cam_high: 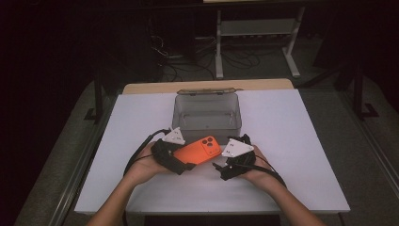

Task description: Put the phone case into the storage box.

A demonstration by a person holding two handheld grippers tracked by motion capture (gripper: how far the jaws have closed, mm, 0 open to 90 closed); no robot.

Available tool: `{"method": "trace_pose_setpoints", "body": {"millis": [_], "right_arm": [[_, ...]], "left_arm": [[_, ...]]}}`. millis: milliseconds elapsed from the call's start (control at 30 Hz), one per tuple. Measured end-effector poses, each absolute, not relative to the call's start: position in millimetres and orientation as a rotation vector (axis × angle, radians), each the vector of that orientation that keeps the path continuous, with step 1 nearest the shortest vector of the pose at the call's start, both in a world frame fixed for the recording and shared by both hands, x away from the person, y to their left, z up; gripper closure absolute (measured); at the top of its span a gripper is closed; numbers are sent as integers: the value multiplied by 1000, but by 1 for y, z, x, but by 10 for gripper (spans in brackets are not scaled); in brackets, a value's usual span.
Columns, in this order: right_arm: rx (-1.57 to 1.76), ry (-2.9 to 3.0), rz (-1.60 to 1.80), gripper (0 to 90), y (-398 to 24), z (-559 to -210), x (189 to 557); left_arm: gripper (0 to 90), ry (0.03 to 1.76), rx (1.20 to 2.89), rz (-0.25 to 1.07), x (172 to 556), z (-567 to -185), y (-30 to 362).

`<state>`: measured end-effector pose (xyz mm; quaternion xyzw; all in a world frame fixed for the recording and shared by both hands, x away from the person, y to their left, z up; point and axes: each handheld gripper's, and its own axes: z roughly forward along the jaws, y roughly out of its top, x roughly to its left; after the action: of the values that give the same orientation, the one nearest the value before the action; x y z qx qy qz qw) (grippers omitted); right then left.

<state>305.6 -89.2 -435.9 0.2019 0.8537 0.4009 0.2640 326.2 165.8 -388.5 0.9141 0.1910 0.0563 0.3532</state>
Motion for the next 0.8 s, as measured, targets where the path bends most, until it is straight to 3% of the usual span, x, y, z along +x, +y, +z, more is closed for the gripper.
{"method": "trace_pose_setpoints", "body": {"millis": [800], "right_arm": [[361,2219,916,0,-82,-438,297]], "left_arm": [[166,491,2365,145,326,-388,166]]}}
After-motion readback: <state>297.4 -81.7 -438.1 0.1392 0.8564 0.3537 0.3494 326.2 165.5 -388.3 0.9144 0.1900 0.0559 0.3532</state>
